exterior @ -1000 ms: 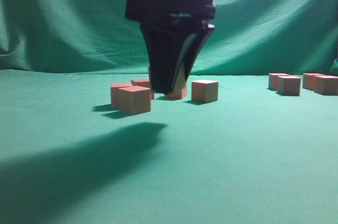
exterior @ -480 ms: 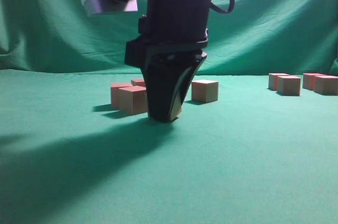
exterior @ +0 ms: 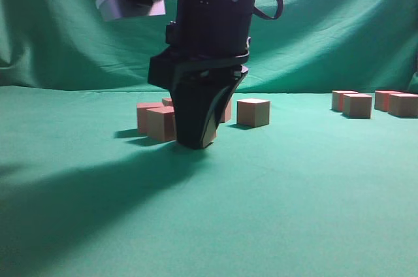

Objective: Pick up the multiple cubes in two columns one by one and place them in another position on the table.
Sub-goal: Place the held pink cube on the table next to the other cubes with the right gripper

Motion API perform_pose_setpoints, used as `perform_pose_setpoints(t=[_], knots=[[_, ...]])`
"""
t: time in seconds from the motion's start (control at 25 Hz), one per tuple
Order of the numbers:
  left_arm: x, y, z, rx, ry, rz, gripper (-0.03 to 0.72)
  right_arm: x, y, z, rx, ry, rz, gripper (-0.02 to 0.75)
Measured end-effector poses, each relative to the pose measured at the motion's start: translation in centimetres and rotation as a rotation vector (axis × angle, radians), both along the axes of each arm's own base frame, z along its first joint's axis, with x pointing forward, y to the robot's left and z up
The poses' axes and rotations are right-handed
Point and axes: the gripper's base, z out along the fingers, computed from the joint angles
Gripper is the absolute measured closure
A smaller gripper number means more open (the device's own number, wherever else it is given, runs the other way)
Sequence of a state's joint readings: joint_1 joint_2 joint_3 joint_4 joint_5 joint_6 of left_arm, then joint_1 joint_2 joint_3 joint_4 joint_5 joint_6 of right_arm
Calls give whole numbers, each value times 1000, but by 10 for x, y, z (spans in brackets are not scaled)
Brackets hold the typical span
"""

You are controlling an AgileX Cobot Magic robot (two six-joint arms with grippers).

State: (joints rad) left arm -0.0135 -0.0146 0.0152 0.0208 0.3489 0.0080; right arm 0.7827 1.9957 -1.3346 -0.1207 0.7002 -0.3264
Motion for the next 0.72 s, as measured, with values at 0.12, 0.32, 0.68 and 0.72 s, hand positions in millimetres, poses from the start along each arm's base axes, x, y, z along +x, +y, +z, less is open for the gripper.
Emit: perform_pose_setpoints(t=[0.12,0.32,0.68,0.72], knots=[[0,0,0,0,0,0,688,1,0,1,-3,-8,5,482],[0,0,0,0,0,0,688,1,0,1,-2,-9,6,482],[0,0,0,0,0,0,688,1,0,0,7,0,-36,482],[0,0,0,0,0,0,688,1,0,0,8,0,-38,482]])
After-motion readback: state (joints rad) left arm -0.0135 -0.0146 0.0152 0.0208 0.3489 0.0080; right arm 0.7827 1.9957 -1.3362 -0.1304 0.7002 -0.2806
